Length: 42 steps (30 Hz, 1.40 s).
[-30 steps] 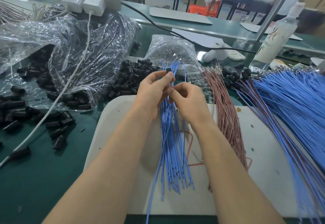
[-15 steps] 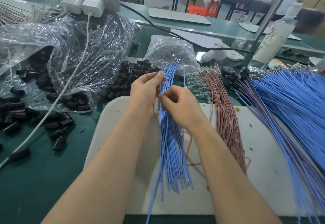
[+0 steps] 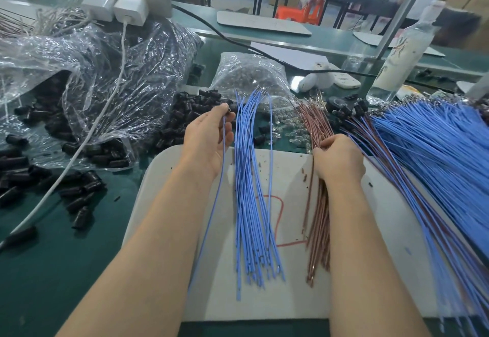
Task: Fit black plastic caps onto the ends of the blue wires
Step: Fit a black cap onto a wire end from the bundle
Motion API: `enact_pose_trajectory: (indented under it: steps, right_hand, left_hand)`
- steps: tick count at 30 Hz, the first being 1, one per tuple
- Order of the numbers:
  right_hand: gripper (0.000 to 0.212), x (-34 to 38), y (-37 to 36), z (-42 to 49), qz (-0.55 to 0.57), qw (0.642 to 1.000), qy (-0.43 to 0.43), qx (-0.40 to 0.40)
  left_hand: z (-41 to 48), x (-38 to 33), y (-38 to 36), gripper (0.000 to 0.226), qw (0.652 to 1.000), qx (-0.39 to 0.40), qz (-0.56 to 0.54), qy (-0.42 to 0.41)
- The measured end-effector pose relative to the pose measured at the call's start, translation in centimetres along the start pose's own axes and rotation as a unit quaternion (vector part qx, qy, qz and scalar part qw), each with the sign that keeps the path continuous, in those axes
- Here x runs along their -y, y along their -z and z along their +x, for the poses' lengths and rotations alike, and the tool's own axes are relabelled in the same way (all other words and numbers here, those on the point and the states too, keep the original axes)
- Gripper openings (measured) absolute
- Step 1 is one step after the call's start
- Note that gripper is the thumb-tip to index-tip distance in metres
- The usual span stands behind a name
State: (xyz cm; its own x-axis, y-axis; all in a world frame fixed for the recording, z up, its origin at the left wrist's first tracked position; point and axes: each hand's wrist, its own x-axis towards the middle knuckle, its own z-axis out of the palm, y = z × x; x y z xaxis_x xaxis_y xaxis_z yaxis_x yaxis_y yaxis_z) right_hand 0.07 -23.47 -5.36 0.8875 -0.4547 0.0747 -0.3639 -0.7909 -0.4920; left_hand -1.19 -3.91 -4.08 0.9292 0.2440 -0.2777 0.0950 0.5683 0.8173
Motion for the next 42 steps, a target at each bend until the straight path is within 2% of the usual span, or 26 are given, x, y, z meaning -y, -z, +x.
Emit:
enact_pose_trajectory:
  steps: [4,12,15,18,23,27,30,32,33,35,36,37,39,42]
  right_hand:
    - [0.023,0.0,-0.2,0.2,-0.002,1.000,-0.014,-0.002]
    - [0.036,0.4,-0.2,-0.5,0.020,0.999,0.012,-0.027]
    - [0.043,0.9,-0.3,-0.7,-0.035,0.999,0.019,-0.008]
    - [0.037,1.0,-0.4,-0.6,-0.049,0.999,0.019,0.002]
    - [0.020,0.7,0.0,-0.5,0.097,0.993,0.048,-0.038]
    - [0.024,0.5,0.3,-0.7,0.108,0.992,0.067,-0.026]
    - [0.025,0.7,0.5,-0.9,0.149,0.984,0.089,-0.049]
    - [0.023,1.1,1.1,-1.1,0.274,0.957,0.086,-0.051]
    - [0.021,1.3,1.5,-1.2,0.377,0.923,0.065,-0.037]
    - [0.017,1.7,2.3,-1.5,0.582,0.813,0.010,0.015]
    - [0.016,1.9,2.5,-1.6,0.643,0.765,-0.008,0.031]
    - [0.015,2.0,2.6,-1.6,0.673,0.739,-0.017,0.034]
    - [0.014,2.3,2.6,-1.8,0.702,0.711,-0.020,0.021]
    - [0.013,2.4,2.5,-1.9,0.739,0.674,-0.014,0.008]
  left_hand:
    - [0.0,0.1,-0.1,0.011,1.000,0.017,0.006,0.001]
    - [0.0,0.3,-0.2,0.010,0.999,0.032,0.025,0.003]
    - [0.0,0.4,-0.2,0.008,0.999,0.041,0.031,0.003]
    - [0.0,0.5,-0.3,0.007,0.998,0.045,0.041,0.001]
    - [-0.2,0.6,-0.5,0.009,0.994,0.091,0.060,-0.009]
    - [-0.2,0.7,-0.4,0.009,0.991,0.116,0.072,-0.003]
    - [-0.2,0.7,-0.4,0.011,0.991,0.115,0.070,-0.004]
    - [-0.2,0.7,-0.3,0.012,0.990,0.119,0.072,-0.007]
    - [-0.2,0.6,-0.3,0.011,0.989,0.126,0.074,-0.006]
    - [-0.3,0.6,-0.4,0.008,0.984,0.162,0.075,0.004]
    - [-0.4,0.6,-0.5,0.007,0.978,0.190,0.078,0.013]
    - [-0.5,0.7,-0.6,0.006,0.971,0.222,0.083,0.024]
    - [-0.7,0.9,-0.7,0.005,0.955,0.277,0.103,0.042]
    - [-0.9,1.4,-0.8,0.007,0.939,0.309,0.148,0.032]
